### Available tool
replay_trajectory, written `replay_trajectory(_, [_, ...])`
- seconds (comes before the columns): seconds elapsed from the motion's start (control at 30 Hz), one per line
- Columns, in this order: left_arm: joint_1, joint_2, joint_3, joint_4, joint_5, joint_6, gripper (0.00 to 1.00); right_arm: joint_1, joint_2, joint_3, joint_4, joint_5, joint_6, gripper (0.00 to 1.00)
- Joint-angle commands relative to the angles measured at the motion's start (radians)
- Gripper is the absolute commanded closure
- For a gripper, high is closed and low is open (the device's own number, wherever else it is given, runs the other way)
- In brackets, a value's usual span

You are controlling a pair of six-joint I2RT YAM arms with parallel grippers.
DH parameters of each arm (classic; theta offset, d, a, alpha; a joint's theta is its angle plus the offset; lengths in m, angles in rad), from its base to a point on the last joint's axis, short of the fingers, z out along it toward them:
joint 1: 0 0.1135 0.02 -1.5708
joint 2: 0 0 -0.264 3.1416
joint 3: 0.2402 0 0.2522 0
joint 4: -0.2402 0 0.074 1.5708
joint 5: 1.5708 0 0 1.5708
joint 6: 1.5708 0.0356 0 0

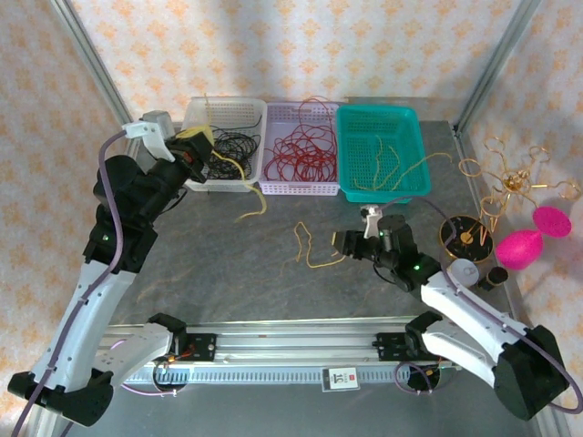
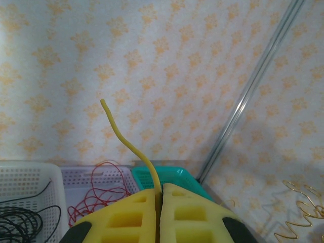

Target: Untangle the cables

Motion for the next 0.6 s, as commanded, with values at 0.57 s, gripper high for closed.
replay_trajectory(0.57, [0.004,-0.004,-0.063,0.087,0.101,-0.099,1.00,0.218,0.292,0.163,0.679,-0.237,-0.173,0.31])
